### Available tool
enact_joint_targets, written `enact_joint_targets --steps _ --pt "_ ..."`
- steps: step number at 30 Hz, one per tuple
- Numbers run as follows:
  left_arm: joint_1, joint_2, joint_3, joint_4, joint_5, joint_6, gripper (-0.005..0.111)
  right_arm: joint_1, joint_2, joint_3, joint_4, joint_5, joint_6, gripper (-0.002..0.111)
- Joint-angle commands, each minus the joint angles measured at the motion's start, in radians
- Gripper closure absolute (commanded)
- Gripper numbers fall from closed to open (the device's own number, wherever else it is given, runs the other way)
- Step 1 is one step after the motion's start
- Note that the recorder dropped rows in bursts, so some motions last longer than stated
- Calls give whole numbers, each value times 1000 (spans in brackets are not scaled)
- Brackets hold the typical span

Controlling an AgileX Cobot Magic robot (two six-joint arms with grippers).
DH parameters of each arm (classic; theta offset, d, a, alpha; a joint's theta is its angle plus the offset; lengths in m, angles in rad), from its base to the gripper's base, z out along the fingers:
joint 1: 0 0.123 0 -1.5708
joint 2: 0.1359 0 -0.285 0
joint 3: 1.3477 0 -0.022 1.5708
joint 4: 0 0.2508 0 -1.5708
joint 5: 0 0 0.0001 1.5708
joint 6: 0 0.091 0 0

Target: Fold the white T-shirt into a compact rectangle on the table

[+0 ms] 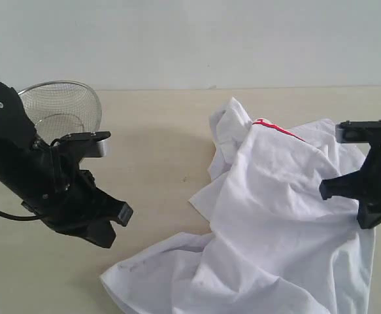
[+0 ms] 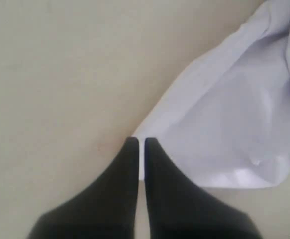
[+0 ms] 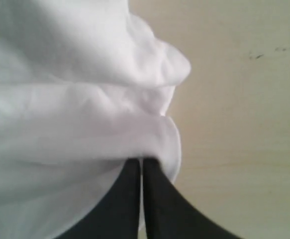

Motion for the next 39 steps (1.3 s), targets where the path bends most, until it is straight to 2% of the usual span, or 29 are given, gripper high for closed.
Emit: enact_joint_targets --steps 1,4,8,12,17,20,32,39 --pt "2 -12 0 5 2 16 102 -8 0 -85 -37 71 2 108" --pt "2 -33 -6 5 -22 18 102 -8 0 -115 -59 129 2 108" --pt "2 -46 -94 3 62 18 102 -42 -2 -149 -38 70 23 108" --pt "2 -43 -163 3 -11 18 102 -135 101 -329 134 23 -139 108" --pt "2 42 -276 3 0 38 102 -139 356 -589 167 83 -197 108" --pt "2 74 -308 3 -12 40 102 -139 441 -679 167 106 -210 108" --pt "2 91 -347 3 -18 43 102 -139 537 -764 164 110 -226 108" --pt "2 91 -347 3 -5 43 102 -148 545 -768 58 114 -189 108"
